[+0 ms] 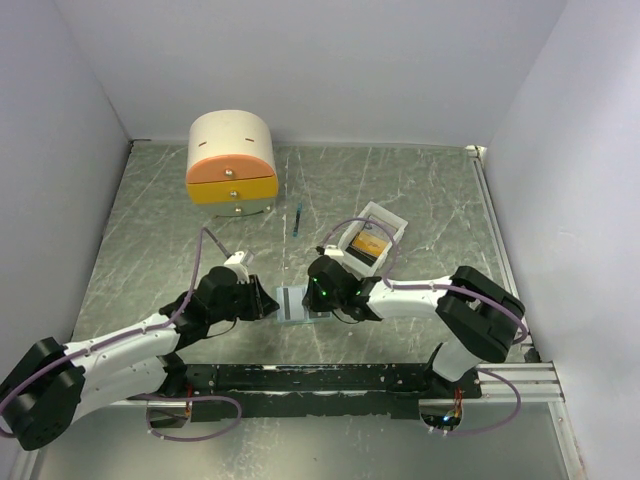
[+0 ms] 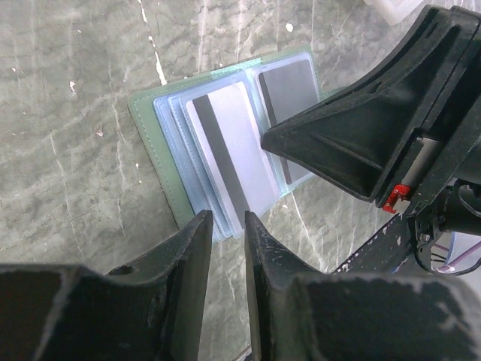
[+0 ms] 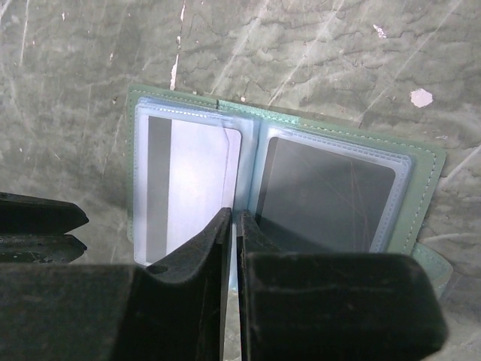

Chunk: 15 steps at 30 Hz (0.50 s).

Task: Put the credit cards into the card holder
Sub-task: Insert the credit card into the card holder.

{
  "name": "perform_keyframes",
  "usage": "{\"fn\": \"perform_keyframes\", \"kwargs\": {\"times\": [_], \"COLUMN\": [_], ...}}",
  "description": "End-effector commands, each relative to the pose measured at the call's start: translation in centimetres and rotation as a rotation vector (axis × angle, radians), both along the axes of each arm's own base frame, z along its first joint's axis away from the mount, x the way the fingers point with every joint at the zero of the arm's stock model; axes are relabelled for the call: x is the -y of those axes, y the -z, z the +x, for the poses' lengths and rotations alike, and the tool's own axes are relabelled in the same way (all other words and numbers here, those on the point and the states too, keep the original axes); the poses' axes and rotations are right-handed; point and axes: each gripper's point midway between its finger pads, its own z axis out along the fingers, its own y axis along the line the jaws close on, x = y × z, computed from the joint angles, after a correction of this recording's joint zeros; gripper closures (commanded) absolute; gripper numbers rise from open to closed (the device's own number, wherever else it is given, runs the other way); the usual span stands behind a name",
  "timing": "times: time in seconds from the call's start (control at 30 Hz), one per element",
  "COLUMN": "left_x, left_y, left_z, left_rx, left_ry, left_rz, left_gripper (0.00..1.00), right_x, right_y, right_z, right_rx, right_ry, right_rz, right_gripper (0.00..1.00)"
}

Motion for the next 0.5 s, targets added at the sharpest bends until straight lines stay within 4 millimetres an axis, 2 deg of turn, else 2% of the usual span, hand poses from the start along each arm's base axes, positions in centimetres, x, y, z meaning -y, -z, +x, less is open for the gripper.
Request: {"fn": "perform_keyframes", "kwargs": {"times": [0.0,0.17,0.3,0.47], "left_x": [0.34,0.85,1.0,1.28], "left_y": [-0.52,-0.64,-0.62,-0.97], "left_z": [0.48,0.4,0.5,0.78], "left_rx": [0.018,0.013,0.012,0.023], "left_ry": [0.0,0.007,-0.001,-0.016], "left_rz": [-0.005,-0.039,-0.057,-0.099], "left_gripper": [0.65,0.61,0.51,0.46], "right_x": [-0.2,0.18,0.37,0.45], "right_y": [0.25,0.9,0.98,0.95], "right_z": [0.04,-0.36,-0.42,-0.41], "right_rx": [0.003,-0.014,-0.014,-0.009], "right_ry": [-0.012,-0.007,-0.002,0.003], "right_rz": [-0.018,-0.027,-0.029,-0.026], "right_gripper": [0.93,0.95,0.95,0.96]}}
